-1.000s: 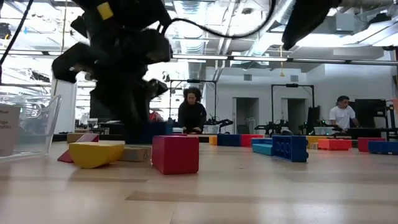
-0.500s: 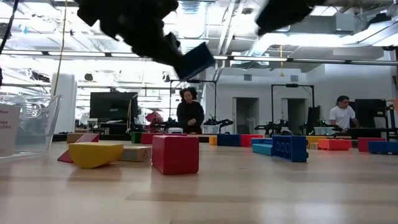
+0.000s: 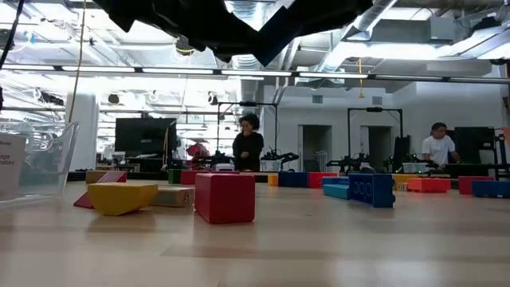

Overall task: Sort blocks by size
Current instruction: Put the large blue game piece into the transparent bin

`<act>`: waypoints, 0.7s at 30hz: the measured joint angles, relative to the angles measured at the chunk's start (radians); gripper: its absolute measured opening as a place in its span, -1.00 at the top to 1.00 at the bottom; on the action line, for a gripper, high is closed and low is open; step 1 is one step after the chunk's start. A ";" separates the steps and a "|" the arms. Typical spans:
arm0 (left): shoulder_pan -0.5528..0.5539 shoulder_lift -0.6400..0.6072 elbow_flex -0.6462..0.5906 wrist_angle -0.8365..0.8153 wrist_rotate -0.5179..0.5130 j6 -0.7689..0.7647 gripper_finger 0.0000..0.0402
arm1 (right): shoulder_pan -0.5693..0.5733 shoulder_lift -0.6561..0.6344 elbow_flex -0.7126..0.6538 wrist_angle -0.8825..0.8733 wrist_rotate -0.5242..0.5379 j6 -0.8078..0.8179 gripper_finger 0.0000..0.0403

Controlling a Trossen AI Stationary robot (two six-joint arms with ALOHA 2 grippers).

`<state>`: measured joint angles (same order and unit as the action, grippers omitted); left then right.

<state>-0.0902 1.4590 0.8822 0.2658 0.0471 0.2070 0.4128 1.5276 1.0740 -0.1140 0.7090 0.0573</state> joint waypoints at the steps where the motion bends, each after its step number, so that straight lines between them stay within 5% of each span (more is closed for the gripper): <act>1: 0.000 0.000 0.000 0.005 0.000 0.000 0.54 | -0.004 0.000 0.000 0.003 0.000 -0.003 -0.56; 7: 0.000 0.000 0.000 0.010 0.000 0.007 0.54 | -0.009 -0.001 0.000 0.050 -0.004 -0.048 -0.30; 14: -0.001 0.000 0.000 -0.003 -0.014 0.014 0.53 | -0.031 -0.001 0.000 0.035 -0.094 -0.025 0.39; 21: 0.000 0.000 0.013 -0.068 -0.063 -0.011 0.18 | -0.042 -0.007 0.004 -0.050 -0.117 0.004 0.43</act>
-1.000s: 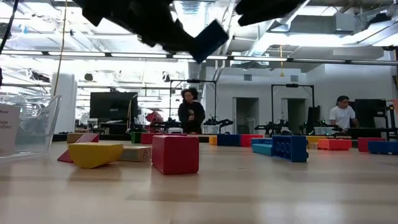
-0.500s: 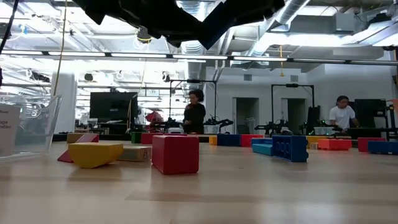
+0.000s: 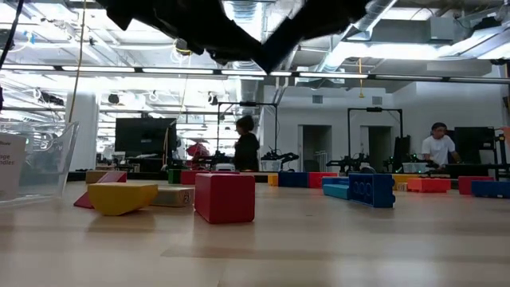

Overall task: Sort blocks by size
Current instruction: Put the large blue game piece into the transparent bin, then put the large red block into the orange bin

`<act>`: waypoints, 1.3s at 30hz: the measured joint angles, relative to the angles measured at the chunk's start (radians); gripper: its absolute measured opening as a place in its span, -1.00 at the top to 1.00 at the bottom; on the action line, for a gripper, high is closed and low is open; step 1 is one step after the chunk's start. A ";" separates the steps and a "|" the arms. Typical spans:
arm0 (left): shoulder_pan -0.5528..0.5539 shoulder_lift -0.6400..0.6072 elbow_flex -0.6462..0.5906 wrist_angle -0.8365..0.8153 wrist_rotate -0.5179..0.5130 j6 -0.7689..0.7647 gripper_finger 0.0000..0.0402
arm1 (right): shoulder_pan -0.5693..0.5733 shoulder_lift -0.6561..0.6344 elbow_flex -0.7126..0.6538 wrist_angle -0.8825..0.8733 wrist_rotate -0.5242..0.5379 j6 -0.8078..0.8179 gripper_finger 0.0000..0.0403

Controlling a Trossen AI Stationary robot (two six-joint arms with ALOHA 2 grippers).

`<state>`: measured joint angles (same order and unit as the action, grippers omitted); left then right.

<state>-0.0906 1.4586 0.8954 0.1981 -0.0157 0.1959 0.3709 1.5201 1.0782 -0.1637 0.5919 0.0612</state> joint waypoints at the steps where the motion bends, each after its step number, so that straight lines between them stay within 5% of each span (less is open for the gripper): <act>1: 0.001 0.000 0.006 -0.023 -0.009 0.000 0.11 | 0.004 -0.001 0.011 -0.048 0.000 0.023 0.43; 6: 0.002 0.000 0.035 -0.162 -0.042 0.003 -0.12 | 0.052 -0.003 0.133 -0.443 -0.022 0.214 0.43; 16: -0.004 0.000 0.041 -0.339 -0.042 -0.054 -0.16 | 0.252 -0.005 0.278 -1.090 -0.430 0.895 0.36; 23: -0.051 0.000 0.041 -0.442 -0.014 -0.059 -0.16 | 0.369 -0.004 0.203 -1.139 -0.455 1.169 0.33; 33: -0.172 0.000 0.041 -0.521 -0.036 -0.018 -0.16 | 0.373 -0.004 0.188 -1.175 -0.502 1.279 -0.16; 39: -0.243 0.060 0.048 -0.468 -0.067 0.029 -0.16 | 0.367 -0.004 0.247 -1.185 -0.279 1.176 -0.17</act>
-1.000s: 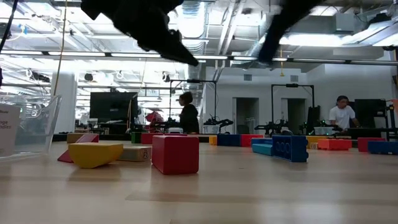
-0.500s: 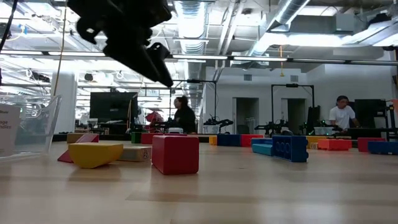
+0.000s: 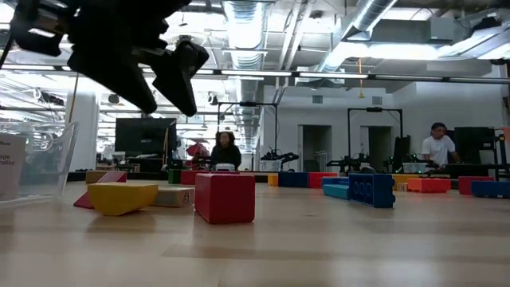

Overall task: Sort blocks by size
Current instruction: Put the large red block into the orange bin

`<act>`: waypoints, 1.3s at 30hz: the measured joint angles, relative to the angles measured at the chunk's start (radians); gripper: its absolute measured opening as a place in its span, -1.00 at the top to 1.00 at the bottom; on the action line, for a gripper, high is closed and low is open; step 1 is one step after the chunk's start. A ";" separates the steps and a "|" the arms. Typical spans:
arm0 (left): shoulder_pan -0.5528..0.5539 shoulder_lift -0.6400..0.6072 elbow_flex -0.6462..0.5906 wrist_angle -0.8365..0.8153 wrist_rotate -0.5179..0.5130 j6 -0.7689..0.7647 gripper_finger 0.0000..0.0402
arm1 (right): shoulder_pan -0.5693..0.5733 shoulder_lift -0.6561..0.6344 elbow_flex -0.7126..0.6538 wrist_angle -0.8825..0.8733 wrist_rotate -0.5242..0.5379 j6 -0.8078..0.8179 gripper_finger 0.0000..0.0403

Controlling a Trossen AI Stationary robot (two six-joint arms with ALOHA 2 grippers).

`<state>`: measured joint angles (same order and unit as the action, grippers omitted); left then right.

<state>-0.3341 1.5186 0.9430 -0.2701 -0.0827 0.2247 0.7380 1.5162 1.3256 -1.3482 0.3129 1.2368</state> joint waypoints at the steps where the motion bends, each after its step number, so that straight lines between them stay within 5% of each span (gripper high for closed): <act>1: -0.004 0.016 0.016 -0.003 0.000 0.014 -0.16 | 0.000 0.000 0.006 0.007 0.058 -0.028 -0.16; 4: -0.005 0.078 0.077 -0.024 0.033 0.042 -0.16 | -0.011 0.000 0.008 0.032 0.186 -0.096 -0.13; 16: -0.004 0.331 0.297 -0.110 0.157 0.221 -0.16 | -0.099 0.000 0.008 0.134 0.183 -0.266 -0.12; 39: 0.036 0.443 0.306 -0.054 0.122 0.208 -0.12 | -0.107 0.000 -0.042 0.186 0.179 -0.270 -0.12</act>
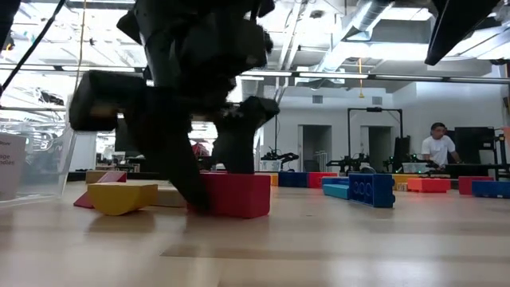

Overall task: Sort blocks by size
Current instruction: Put the large red block into the orange bin

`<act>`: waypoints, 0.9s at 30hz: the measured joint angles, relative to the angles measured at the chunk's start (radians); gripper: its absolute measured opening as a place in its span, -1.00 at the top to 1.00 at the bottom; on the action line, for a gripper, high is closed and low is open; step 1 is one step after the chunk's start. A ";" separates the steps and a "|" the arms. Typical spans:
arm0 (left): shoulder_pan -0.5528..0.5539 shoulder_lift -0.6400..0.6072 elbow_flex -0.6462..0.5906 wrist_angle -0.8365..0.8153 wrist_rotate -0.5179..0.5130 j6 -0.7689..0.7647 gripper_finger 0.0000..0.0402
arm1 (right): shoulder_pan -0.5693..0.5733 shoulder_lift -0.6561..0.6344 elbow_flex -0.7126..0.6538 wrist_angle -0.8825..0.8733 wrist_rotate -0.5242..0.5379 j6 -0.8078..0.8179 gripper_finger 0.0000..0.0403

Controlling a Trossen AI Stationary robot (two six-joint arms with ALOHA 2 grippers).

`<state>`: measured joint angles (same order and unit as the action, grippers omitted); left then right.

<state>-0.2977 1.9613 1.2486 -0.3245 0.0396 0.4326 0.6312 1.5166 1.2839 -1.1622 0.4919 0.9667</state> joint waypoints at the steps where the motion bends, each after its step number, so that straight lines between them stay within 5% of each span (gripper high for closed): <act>1: 0.001 0.005 -0.001 0.000 -0.002 -0.007 -0.07 | 0.000 0.000 0.000 0.000 0.000 0.000 -0.12; 7: 0.013 0.007 0.001 -0.001 -0.018 -0.056 0.39 | 0.001 0.000 0.000 -0.009 0.000 0.000 -0.12; 16: 0.069 -0.096 -0.001 -0.058 -0.002 -0.115 0.39 | 0.020 -0.001 0.020 -0.200 -0.018 0.106 -0.12; 22: 0.111 -0.221 -0.013 -0.022 0.004 -0.110 0.39 | 0.031 -0.001 -0.050 -0.045 0.039 0.077 -0.12; 27: 0.137 -0.340 -0.181 0.283 0.003 -0.136 0.39 | 0.028 0.000 -0.132 0.288 0.269 -0.133 -0.12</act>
<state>-0.1604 1.6215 1.0672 -0.0419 0.0430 0.2964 0.6594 1.5169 1.1514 -0.8741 0.7609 0.8336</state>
